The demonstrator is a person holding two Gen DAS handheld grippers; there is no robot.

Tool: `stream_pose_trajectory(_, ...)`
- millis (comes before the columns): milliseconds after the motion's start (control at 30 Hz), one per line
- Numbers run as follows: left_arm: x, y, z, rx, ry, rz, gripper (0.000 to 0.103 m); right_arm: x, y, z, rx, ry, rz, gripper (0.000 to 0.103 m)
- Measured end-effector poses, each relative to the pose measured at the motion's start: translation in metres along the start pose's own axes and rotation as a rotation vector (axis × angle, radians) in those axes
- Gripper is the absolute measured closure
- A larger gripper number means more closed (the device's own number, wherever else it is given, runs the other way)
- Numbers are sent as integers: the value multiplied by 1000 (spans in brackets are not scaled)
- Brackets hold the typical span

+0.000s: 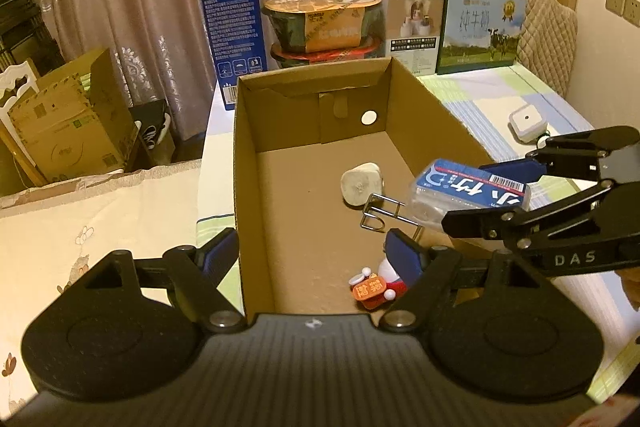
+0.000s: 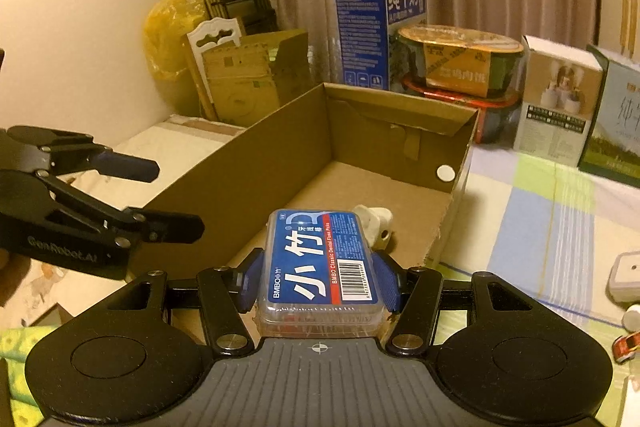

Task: Organize rigid objects
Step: 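Lower the Doraemon figure into the box and open the left tool while the right tool lowers the plastic box, then withdraw both tools from the box back toward the table items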

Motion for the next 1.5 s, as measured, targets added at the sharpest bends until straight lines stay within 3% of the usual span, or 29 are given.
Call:
stream_pose_trajectory(100,5,-1,1,11,11,-5,26,1,1,0,-3,13,-15,48)
stream_pose_trajectory(200,10,-3,-1,20,16,-11,26,8,5,-2,-19,11,-42,36)
stream_pose_trajectory(400,26,-2,-10,59,29,-35,25,42,11,-13,-46,2,-95,34)
stream_pose_trajectory(633,48,0,-49,69,7,-76,20,90,-1,-39,-82,-57,-111,31)
stream_pose_trajectory(767,58,3,-78,65,-13,-93,18,116,-14,-55,-95,-101,-105,30)
stream_pose_trajectory(1133,70,16,-152,25,-76,-147,1,180,-52,-108,-159,-192,-117,26)
stream_pose_trajectory(1500,43,32,-227,-20,-169,-168,1,219,-125,-189,-279,-349,-60,22)
Point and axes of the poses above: each gripper's, at about its wrist camera, not at the fingertips, and x roughly against the way its jaws point, z to its left, y to its top, the point moved 7 cm from there along -x, roughly the way its jaws point, and after that the axes turned 12 degrees about -y, right-handed, at the moved point
